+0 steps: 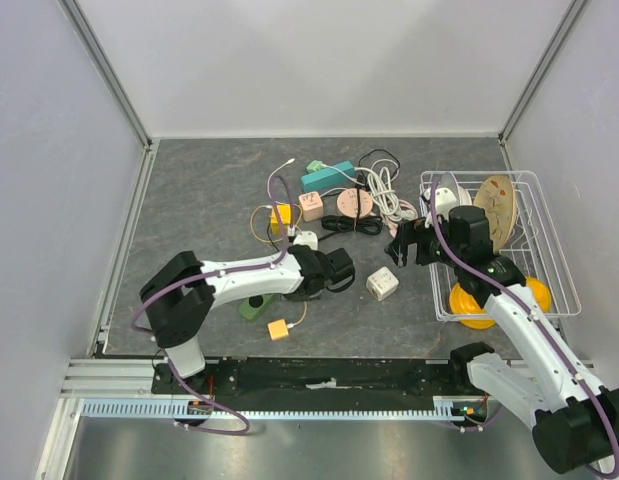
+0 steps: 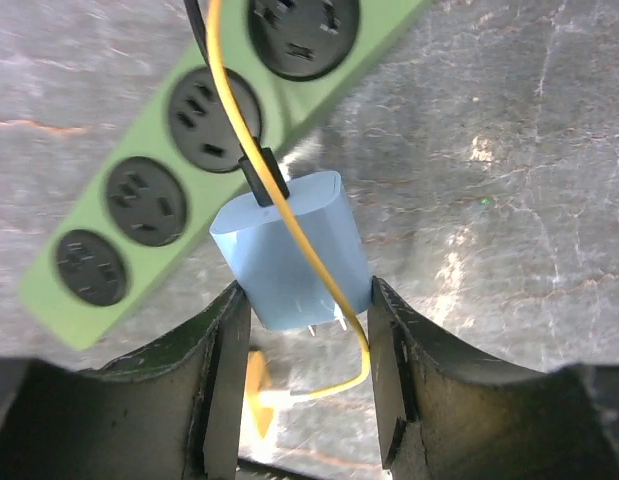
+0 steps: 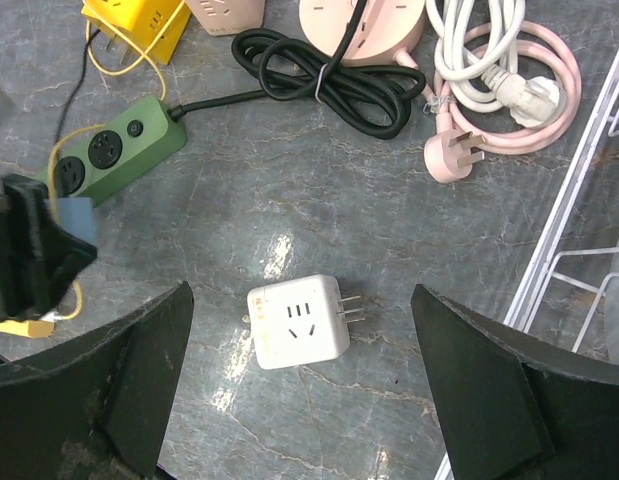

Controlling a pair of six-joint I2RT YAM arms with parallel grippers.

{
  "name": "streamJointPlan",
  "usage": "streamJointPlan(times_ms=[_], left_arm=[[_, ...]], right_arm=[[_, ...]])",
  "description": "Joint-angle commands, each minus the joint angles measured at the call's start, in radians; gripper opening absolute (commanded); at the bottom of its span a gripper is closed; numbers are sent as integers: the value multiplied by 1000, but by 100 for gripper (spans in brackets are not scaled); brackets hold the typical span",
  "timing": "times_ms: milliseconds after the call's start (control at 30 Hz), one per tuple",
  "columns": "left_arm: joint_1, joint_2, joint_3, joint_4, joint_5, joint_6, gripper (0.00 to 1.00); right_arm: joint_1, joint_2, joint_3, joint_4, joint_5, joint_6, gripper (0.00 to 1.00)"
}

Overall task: Insert the plug
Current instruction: Adjust the plug at the center of the board.

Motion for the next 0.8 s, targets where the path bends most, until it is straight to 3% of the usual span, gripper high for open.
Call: streamJointPlan(times_ms=[0,167,433,633,767], left_arm=[[5,-139,95,-211,-126,41,30],[53,-228,129,-361,-222,162,25],[361,-342,184,-401,-346,530,25],[574,-297,251,-267,-415,763,27],[636,-178,351,-153,-333,828,27]], right_arm=[[5,15,15,13,-13,-14,98],[5,33,50,-13,-11,-30,98],[5,44,70,-36,-13,-36,98],[5,44,69,-43,-11,-39,98],[5,55,66,-43,-13,-34,98]])
